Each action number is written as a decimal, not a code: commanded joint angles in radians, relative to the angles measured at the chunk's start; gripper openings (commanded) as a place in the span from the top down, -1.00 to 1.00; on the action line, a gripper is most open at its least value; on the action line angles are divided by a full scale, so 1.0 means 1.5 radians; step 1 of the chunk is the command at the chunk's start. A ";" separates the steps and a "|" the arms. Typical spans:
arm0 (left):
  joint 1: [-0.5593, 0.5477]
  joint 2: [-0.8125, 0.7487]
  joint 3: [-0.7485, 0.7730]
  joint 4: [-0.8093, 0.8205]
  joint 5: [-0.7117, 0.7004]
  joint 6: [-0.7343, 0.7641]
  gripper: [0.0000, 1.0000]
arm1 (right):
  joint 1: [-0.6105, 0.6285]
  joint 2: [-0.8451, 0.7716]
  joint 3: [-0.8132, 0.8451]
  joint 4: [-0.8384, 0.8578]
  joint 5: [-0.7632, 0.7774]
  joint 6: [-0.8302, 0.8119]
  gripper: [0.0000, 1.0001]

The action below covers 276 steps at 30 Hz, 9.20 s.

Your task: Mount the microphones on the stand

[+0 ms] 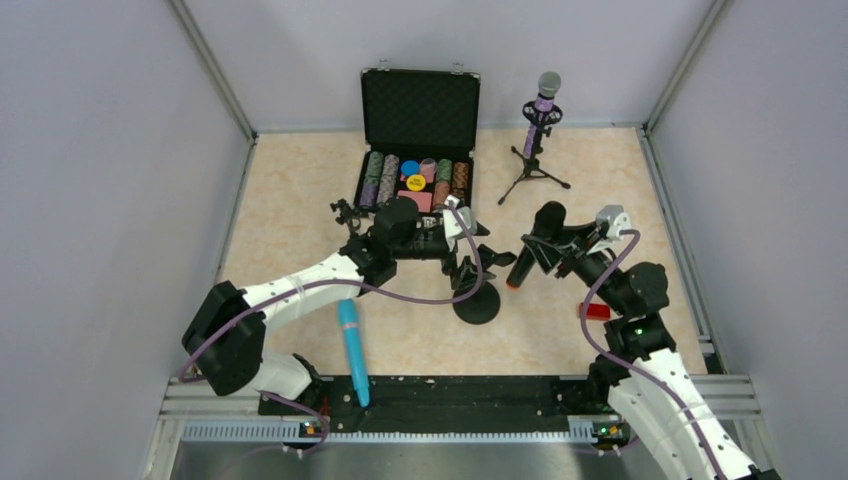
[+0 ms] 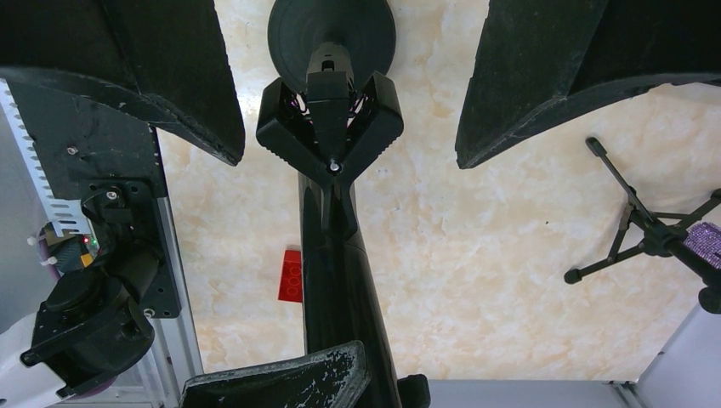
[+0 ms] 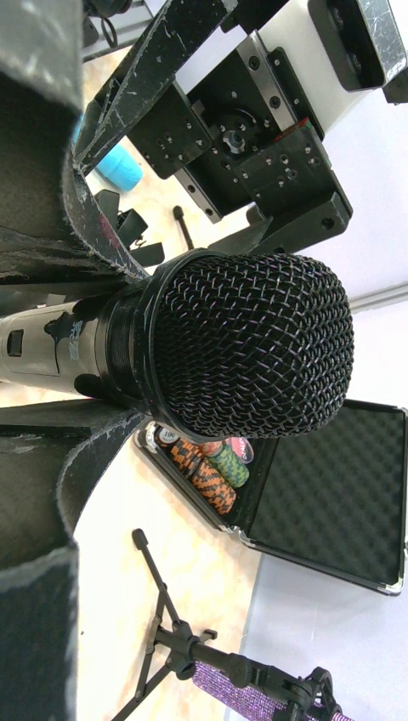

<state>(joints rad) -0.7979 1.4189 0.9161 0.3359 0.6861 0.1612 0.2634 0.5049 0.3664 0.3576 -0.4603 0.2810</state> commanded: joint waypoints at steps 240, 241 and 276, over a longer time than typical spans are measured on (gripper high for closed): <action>0.114 0.132 -0.087 0.558 0.204 -0.351 1.00 | 0.188 -0.069 -0.162 0.141 0.131 -0.012 -0.93; 0.114 0.119 -0.086 0.545 0.198 -0.342 1.00 | 0.188 -0.066 -0.156 0.141 0.127 -0.013 -0.93; 0.116 -0.134 0.008 0.320 0.029 -0.208 1.00 | 0.188 0.074 0.014 0.053 0.073 -0.020 -0.98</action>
<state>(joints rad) -0.6247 1.2800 0.8364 0.7086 0.7570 -0.1436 0.5350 0.5888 0.3431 0.4194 -0.3424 0.2413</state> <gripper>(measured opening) 0.306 0.988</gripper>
